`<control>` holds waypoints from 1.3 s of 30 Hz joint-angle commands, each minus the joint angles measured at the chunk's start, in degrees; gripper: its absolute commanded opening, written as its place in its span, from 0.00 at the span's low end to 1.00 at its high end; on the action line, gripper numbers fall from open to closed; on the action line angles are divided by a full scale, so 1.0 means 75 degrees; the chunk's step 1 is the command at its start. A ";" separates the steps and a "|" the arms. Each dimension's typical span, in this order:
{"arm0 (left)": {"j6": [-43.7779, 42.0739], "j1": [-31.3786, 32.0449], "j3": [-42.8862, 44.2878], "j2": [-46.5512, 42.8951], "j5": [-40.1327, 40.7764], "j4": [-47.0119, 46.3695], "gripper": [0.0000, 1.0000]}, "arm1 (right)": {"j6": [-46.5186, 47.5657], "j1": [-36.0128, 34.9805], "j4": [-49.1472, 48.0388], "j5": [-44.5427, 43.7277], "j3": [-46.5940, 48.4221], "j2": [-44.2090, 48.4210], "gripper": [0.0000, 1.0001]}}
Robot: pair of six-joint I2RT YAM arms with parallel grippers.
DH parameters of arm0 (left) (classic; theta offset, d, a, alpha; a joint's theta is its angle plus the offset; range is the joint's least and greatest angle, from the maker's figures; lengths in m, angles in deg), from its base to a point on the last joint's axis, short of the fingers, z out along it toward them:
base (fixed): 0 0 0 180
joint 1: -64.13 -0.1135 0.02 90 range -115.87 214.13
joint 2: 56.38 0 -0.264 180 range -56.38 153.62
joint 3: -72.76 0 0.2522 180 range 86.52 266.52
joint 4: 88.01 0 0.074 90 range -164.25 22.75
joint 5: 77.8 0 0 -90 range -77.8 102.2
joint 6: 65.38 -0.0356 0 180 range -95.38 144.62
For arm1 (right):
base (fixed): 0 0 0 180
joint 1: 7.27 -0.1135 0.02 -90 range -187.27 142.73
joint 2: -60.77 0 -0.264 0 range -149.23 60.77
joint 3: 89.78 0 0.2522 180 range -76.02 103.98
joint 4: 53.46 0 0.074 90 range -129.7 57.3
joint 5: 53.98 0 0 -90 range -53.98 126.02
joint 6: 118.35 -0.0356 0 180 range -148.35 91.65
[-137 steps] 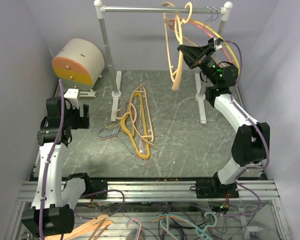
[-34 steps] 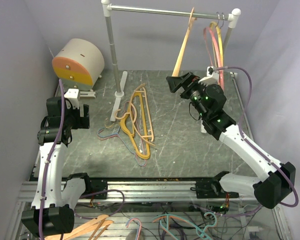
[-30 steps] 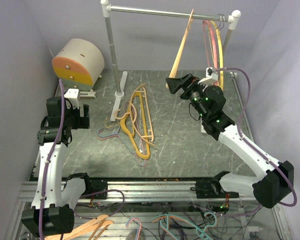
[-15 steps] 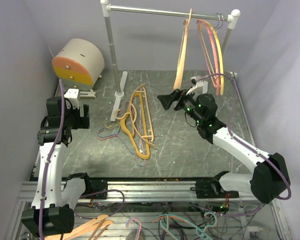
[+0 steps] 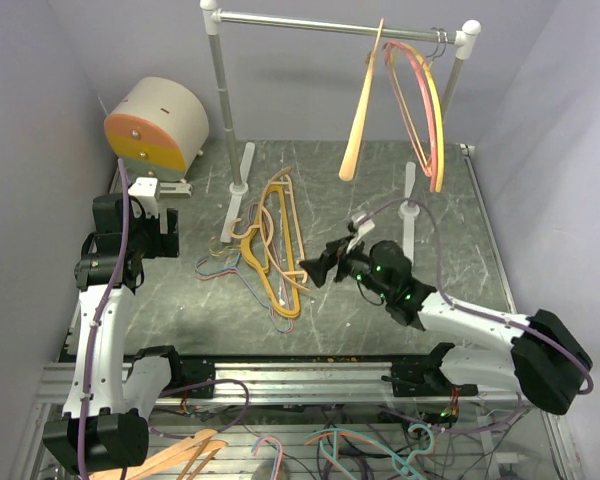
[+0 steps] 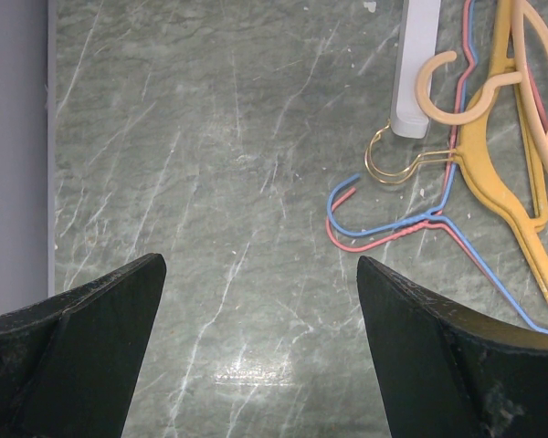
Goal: Organize the hangers
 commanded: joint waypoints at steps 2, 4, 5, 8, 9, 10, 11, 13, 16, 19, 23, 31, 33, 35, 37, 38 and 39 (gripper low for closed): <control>-0.0017 -0.0047 -0.0058 -0.0062 -0.0042 -0.0208 0.98 | -0.0272 -0.0639 -0.0617 -0.0940 -0.0914 -0.0738 0.97; -0.0020 -0.0056 -0.0058 -0.0048 -0.0063 -0.0217 0.98 | -0.0225 -0.0982 -0.0013 -0.1331 -0.0510 -0.1188 0.93; -0.0025 -0.0054 -0.0054 -0.0040 -0.0070 -0.0214 0.98 | -0.0116 -0.1232 0.0368 -0.1573 -0.0238 -0.1465 0.92; -0.0029 -0.0058 -0.0076 -0.0044 -0.0102 -0.0228 0.98 | 0.0184 -0.1927 0.1146 -0.2236 0.0694 -0.1981 0.88; -0.0029 -0.0062 -0.0068 -0.0050 -0.0101 -0.0230 0.98 | 0.0217 -0.2020 0.1369 -0.2313 0.1042 -0.2185 0.84; -0.0029 -0.0060 -0.0074 -0.0051 -0.0092 -0.0231 0.97 | 0.0234 -0.2095 0.1628 -0.2385 0.1380 -0.2410 0.80; -0.0023 -0.0057 -0.0072 -0.0064 -0.0078 -0.0231 0.97 | 0.0285 -0.2125 0.1811 -0.2415 0.1727 -0.2649 0.76; -0.0017 -0.0063 -0.0062 -0.0074 -0.0061 -0.0231 0.97 | 0.0463 -0.2146 0.2149 -0.2446 0.2347 -0.3094 0.68; -0.0017 -0.0058 -0.0067 -0.0093 -0.0061 -0.0227 0.97 | 0.0805 -0.2143 0.2583 -0.2298 0.3196 -0.3919 0.61; 0.0000 -0.0041 -0.0072 -0.0103 -0.0017 -0.0231 0.98 | 0.1054 -0.2143 0.3227 -0.2404 0.4145 -0.4867 0.53; 0.0017 0.0002 -0.0091 -0.0127 0.0082 -0.0241 0.98 | 0.1221 -0.2116 0.3502 -0.2534 0.4625 -0.5678 0.49; -0.0017 0.0041 -0.0129 -0.0133 0.0059 -0.0266 0.98 | 0.1240 -0.2094 0.3592 -0.2844 0.4454 -0.5679 0.41; -0.0023 0.0041 -0.0130 -0.0133 0.0040 -0.0266 0.98 | 0.1234 -0.2079 0.3607 -0.2830 0.4325 -0.5577 0.41; -0.0019 0.0035 -0.0130 -0.0142 0.0045 -0.0266 0.98 | 0.1203 -0.2053 0.3644 -0.2762 0.4210 -0.5503 0.41; -0.0017 0.0038 -0.0124 -0.0146 0.0052 -0.0266 0.98 | 0.1165 -0.2020 0.3645 -0.2747 0.4064 -0.5477 0.40; -0.0017 0.0041 -0.0122 -0.0145 0.0062 -0.0266 0.98 | 0.1142 -0.2007 0.3642 -0.2727 0.4002 -0.5487 0.38; -0.0017 0.0041 -0.0125 -0.0144 0.0056 -0.0266 0.97 | 0.1113 -0.2001 0.3635 -0.2704 0.3947 -0.5483 0.37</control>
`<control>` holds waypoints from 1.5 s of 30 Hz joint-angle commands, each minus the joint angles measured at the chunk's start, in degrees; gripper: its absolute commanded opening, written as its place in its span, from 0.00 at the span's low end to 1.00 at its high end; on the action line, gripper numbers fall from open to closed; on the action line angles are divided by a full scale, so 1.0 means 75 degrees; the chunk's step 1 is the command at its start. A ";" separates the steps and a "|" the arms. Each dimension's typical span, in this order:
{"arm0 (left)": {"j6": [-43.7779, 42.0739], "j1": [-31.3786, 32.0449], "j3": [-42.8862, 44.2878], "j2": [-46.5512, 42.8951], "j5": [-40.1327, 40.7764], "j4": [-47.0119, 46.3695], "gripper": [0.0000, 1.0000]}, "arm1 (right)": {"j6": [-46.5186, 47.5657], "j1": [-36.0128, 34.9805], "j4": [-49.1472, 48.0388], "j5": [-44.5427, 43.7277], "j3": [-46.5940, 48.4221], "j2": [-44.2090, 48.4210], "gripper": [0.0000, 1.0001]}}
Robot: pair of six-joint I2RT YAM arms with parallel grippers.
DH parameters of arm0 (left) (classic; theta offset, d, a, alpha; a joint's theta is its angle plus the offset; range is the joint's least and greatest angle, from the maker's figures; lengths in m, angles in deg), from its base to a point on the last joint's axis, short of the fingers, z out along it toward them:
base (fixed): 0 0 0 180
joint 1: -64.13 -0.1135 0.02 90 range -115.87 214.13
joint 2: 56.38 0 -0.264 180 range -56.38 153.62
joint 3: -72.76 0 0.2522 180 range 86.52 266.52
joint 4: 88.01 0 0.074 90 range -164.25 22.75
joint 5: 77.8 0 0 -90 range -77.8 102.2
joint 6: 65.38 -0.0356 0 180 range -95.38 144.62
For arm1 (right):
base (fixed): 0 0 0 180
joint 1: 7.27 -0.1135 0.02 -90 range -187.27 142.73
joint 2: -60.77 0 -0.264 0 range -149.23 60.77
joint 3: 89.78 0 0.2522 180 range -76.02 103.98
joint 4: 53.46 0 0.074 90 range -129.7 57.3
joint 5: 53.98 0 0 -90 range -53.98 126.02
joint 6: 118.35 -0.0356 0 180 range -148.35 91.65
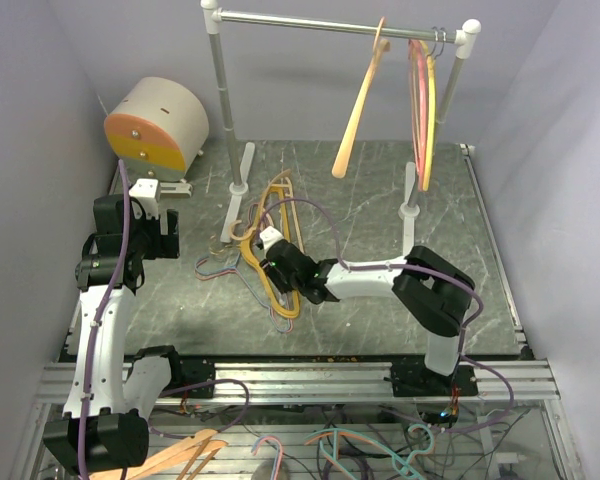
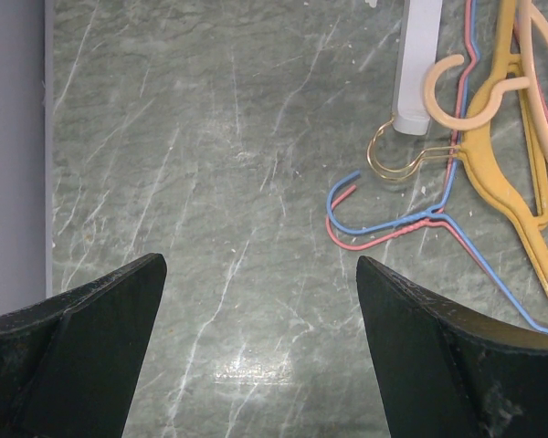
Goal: Organize the hangers
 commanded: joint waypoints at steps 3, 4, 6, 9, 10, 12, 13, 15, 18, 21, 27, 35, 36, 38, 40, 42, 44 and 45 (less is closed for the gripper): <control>-0.0017 0.0028 -0.0038 -0.0121 0.0062 -0.0234 0.97 | -0.0094 0.0078 0.0116 -0.0038 -0.0325 0.0182 0.27; -0.0017 0.0034 -0.0038 -0.0121 0.0052 -0.0234 0.97 | -0.0110 0.0088 0.0137 -0.0026 -0.0314 0.0179 0.19; -0.0026 0.0024 -0.0039 -0.0112 0.0031 -0.0234 0.97 | -0.0124 0.0088 0.0193 -0.0003 -0.0243 0.0213 0.00; -0.0027 0.0035 -0.0032 -0.0112 0.0042 -0.0234 0.97 | -0.0175 0.0088 0.0236 0.0133 -0.0155 0.0464 0.00; -0.0023 0.0035 -0.0033 -0.0116 0.0050 -0.0228 0.97 | -0.0202 0.0087 0.0259 0.0174 -0.0114 0.0571 0.00; -0.0017 0.0034 -0.0040 -0.0110 0.0048 -0.0228 0.97 | -0.0227 0.0086 0.0447 0.0235 0.0017 0.0767 0.00; -0.0017 0.0029 -0.0034 -0.0109 0.0052 -0.0233 0.97 | -0.0266 0.0088 0.0615 0.0203 0.0126 0.0846 0.00; -0.0007 0.0029 -0.0031 -0.0122 0.0081 -0.0231 0.97 | -0.0293 0.0083 0.0978 0.0130 0.0356 0.1064 0.00; 0.0019 0.0015 0.0079 -0.0149 0.0267 -0.0172 0.95 | -0.0465 0.0082 0.1305 0.0311 0.0584 0.1638 0.00; 0.0160 -0.0002 0.0314 -0.0180 0.0872 -0.0134 0.96 | -0.0770 0.0090 0.1415 0.0926 0.0828 0.2344 0.00; 0.0247 -0.0065 0.0280 -0.0188 0.1386 -0.0269 0.96 | -0.1450 0.0077 0.1427 0.1911 0.2298 0.3107 0.00; 0.0175 -0.0109 0.0232 -0.0180 0.0908 -0.0224 0.94 | -0.2257 0.0530 0.0900 0.1618 0.4303 0.2471 0.00; 0.0171 -0.0112 0.0240 -0.0180 0.0867 -0.0212 0.94 | -0.2729 0.0971 0.0465 0.2190 0.4159 0.2479 0.00; 0.0162 -0.0112 0.0253 -0.0188 0.0830 -0.0193 0.94 | -0.4321 0.2025 -0.0641 0.3534 0.3669 0.2492 0.00; 0.0154 -0.0108 0.0244 -0.0216 0.0822 -0.0176 0.94 | -0.5219 0.2734 -0.1397 0.4051 0.3320 0.2453 0.00; 0.0141 -0.0114 0.0209 -0.0238 0.0805 -0.0173 0.94 | -0.5327 0.2868 -0.1432 0.3934 0.3477 0.2439 0.00; 0.0123 -0.0101 0.0193 -0.0238 0.0772 -0.0192 0.94 | -0.5355 0.2939 -0.1480 0.3888 0.3666 0.2407 0.00; 0.0115 -0.0099 0.0187 -0.0228 0.0737 -0.0198 0.94 | -0.5347 0.2976 -0.1504 0.3913 0.3782 0.2385 0.00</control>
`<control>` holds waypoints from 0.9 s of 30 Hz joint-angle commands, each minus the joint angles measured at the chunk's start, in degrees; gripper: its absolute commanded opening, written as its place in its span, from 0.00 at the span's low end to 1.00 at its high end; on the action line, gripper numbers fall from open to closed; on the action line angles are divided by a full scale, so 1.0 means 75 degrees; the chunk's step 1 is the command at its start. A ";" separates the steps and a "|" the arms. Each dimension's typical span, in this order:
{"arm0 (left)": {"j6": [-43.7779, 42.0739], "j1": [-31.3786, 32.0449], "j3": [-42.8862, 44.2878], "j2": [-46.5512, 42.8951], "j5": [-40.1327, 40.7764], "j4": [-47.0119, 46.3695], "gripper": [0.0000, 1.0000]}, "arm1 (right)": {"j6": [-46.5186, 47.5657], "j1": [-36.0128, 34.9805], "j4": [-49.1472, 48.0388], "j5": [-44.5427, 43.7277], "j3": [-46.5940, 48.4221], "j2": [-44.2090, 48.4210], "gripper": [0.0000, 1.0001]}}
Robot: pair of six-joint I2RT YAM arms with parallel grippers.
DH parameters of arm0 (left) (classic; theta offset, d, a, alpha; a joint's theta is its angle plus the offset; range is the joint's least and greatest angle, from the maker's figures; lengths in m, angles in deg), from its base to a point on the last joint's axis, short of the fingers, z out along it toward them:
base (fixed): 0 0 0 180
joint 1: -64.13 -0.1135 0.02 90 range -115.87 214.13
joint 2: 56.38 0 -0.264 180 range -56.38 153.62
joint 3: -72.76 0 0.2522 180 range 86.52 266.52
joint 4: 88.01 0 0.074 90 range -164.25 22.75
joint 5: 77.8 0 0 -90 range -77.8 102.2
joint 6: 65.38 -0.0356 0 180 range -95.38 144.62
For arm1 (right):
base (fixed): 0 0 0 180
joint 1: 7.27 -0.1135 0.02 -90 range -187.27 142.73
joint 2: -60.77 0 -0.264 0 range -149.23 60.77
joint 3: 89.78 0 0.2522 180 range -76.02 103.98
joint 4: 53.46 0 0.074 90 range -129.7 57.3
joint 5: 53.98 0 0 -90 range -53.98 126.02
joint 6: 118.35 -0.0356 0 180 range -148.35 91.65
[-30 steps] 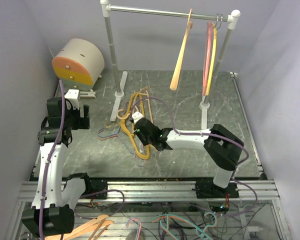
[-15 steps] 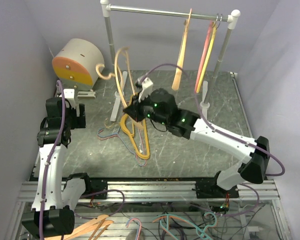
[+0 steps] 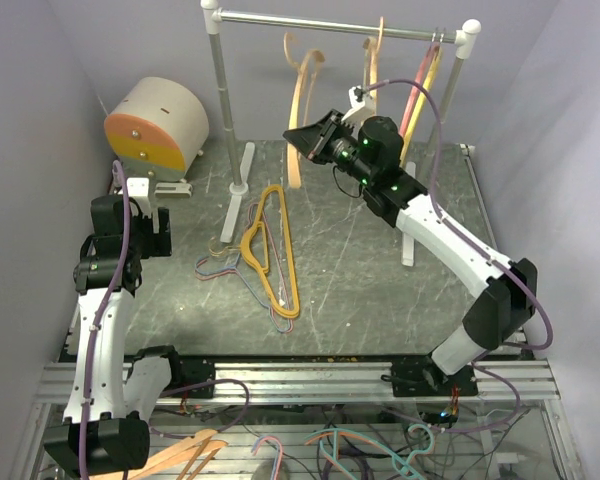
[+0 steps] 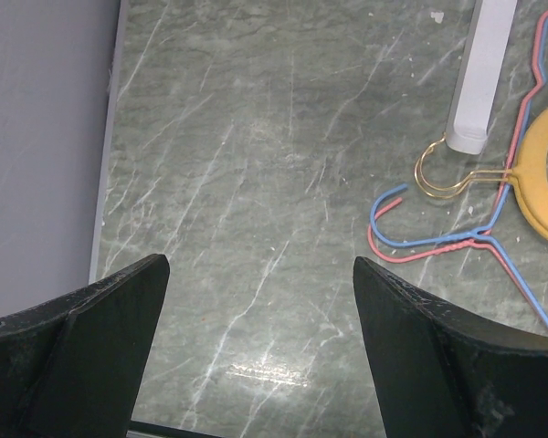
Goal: Organize the hangers
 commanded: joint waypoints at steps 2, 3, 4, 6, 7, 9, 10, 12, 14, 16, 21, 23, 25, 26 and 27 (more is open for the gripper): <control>-0.0063 -0.0007 0.0115 -0.0104 -0.0287 -0.0191 0.93 | -0.0726 -0.0008 -0.0913 0.0587 0.0560 0.0051 0.00; -0.0079 0.0011 0.0102 -0.0110 -0.0311 -0.0190 0.93 | -0.0695 0.0035 -0.0957 0.0562 0.0609 0.0070 0.00; -0.0086 0.0023 0.0099 -0.0118 -0.0316 -0.0190 0.93 | -0.0683 0.0067 -0.0984 0.0529 0.0605 0.0119 0.00; -0.0098 0.0045 0.0087 -0.0116 -0.0336 -0.0179 0.93 | -0.0638 0.0098 -0.1125 0.0520 0.0488 0.0260 0.00; -0.0107 0.0047 0.0095 -0.0116 -0.0344 -0.0168 0.93 | -0.0622 0.0095 -0.1178 0.0495 0.0408 0.0337 0.00; -0.0119 0.0044 0.0080 -0.0127 -0.0381 -0.0178 0.92 | -0.0598 0.0100 -0.1356 0.0555 0.0195 0.0492 0.00; -0.0121 0.0047 0.0081 -0.0129 -0.0401 -0.0169 0.92 | -0.0555 0.0099 -0.1443 0.0547 0.0081 0.0574 0.00; -0.0122 0.0042 0.0079 -0.0133 -0.0408 -0.0167 0.92 | -0.0435 0.0108 -0.1590 0.0513 -0.0095 0.0735 0.00; -0.0133 0.0055 0.0070 -0.0139 -0.0419 -0.0166 0.92 | -0.0315 0.0139 -0.1575 0.0471 -0.0123 0.0850 0.00; -0.0133 0.0055 0.0064 -0.0139 -0.0448 -0.0161 0.92 | -0.0341 0.0200 -0.1548 0.0384 -0.0159 0.0959 0.00; -0.0145 0.0059 0.0056 -0.0128 -0.0503 -0.0165 0.92 | -0.0887 0.0670 -0.1435 0.0186 -0.0351 0.1018 0.00; -0.0145 0.0053 0.0051 -0.0128 -0.0519 -0.0155 0.92 | -0.1234 0.0901 -0.1441 0.0230 -0.0419 0.0965 0.00; -0.0151 0.0051 0.0055 -0.0128 -0.0542 -0.0155 0.92 | -0.1427 0.1044 -0.1446 0.0216 -0.0470 0.0935 0.00; -0.0156 0.0054 0.0056 -0.0119 -0.0554 -0.0155 0.92 | -0.1501 0.1053 -0.1412 0.0181 -0.0465 0.0915 0.00; -0.0157 0.0057 0.0055 -0.0116 -0.0560 -0.0155 0.92 | -0.1549 0.1051 -0.1384 0.0187 -0.0444 0.0892 0.00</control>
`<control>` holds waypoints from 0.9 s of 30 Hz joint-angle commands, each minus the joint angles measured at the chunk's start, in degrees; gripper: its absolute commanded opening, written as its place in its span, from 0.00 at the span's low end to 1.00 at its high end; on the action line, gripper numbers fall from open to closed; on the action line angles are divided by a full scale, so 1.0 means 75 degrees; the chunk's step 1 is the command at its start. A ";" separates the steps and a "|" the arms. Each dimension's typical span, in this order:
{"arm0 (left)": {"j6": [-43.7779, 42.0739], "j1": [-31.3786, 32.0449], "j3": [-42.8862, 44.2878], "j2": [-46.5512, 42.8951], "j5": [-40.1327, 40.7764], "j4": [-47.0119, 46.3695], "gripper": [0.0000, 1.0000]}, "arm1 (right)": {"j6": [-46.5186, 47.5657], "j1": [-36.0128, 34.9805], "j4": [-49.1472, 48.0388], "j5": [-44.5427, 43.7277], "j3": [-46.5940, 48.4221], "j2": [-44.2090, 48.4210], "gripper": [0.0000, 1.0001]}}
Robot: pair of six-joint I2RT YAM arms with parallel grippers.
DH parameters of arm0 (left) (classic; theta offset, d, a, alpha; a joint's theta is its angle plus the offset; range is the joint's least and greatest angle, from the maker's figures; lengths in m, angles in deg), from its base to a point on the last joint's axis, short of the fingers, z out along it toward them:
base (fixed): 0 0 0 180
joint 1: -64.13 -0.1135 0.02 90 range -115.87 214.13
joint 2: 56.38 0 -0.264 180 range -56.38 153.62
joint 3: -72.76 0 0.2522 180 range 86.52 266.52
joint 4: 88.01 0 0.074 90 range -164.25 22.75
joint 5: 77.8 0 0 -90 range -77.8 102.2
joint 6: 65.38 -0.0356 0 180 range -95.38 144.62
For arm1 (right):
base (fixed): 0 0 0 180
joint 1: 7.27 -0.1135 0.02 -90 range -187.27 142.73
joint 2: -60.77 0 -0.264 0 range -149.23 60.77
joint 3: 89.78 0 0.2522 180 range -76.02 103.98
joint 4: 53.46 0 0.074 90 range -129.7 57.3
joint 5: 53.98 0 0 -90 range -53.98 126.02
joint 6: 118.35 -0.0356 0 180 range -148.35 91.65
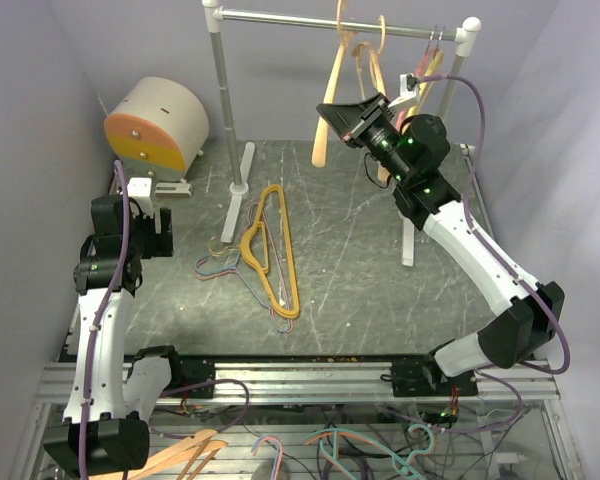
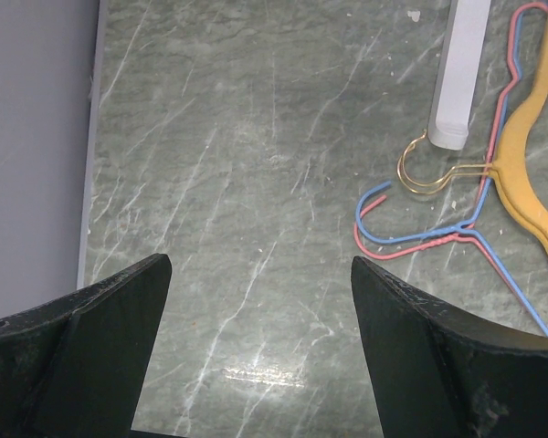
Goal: Organize the hangers
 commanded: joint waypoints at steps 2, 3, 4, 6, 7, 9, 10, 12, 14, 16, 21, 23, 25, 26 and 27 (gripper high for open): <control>-0.0096 0.0032 0.0046 -0.0110 -0.0231 -0.0149 0.92 | -0.0555 0.0357 -0.0293 -0.0101 0.0009 -0.0055 0.00; -0.0096 0.0050 0.0048 -0.0116 -0.0231 -0.0154 0.92 | -0.0632 0.0387 -0.0316 -0.0077 -0.0013 -0.0067 0.00; -0.0096 0.0049 0.0048 -0.0116 -0.0231 -0.0153 0.92 | -0.0697 0.0412 -0.0344 -0.0030 -0.0033 -0.0076 0.00; -0.0096 0.0046 0.0051 -0.0110 -0.0234 -0.0155 0.92 | -0.0791 0.0451 -0.0303 0.0013 -0.0057 -0.0097 0.00; -0.0096 0.0054 0.0044 -0.0110 -0.0233 -0.0155 0.92 | -0.0808 0.0461 -0.0301 0.0048 -0.0069 -0.0090 0.00; -0.0103 0.0055 0.0030 -0.0110 -0.0231 -0.0155 0.92 | -0.0847 0.0467 -0.0303 0.0030 -0.0174 -0.0016 0.00; -0.0107 0.0051 0.0028 -0.0110 -0.0240 -0.0155 0.92 | -0.0828 0.0467 -0.0342 0.0044 -0.0236 0.0038 0.00; -0.0107 0.0052 0.0032 -0.0120 -0.0255 -0.0150 0.92 | -0.0782 0.0467 -0.0351 0.0007 -0.0359 0.0169 0.00; -0.0107 0.0055 0.0034 -0.0113 -0.0266 -0.0154 0.92 | -0.0740 0.0464 -0.0269 -0.0083 -0.0481 0.0322 0.00; -0.0090 0.0053 0.0033 -0.0109 -0.0228 -0.0164 0.92 | -0.0621 0.0468 -0.0145 -0.0193 -0.0576 0.0470 0.00; -0.0069 0.0049 0.0018 -0.0122 -0.0095 -0.0190 0.93 | -0.0323 0.0467 0.0177 -0.0260 -0.0679 0.0686 0.19; -0.0072 0.0054 0.0024 -0.0133 -0.0116 -0.0184 0.93 | -0.0190 0.0461 0.0288 -0.0375 -0.0728 0.0810 0.53; -0.0072 0.0051 0.0016 -0.0142 -0.0120 -0.0184 0.93 | 0.0063 0.0444 0.0441 -0.0441 -0.0743 0.0966 0.79; -0.0072 0.0053 0.0012 -0.0145 -0.0116 -0.0189 0.93 | 0.0195 0.0428 0.0517 -0.0460 -0.0756 0.1038 0.92; -0.0072 0.0055 0.0005 -0.0151 -0.0093 -0.0190 0.93 | 0.0366 0.0412 0.0726 -0.0521 -0.0738 0.1119 0.99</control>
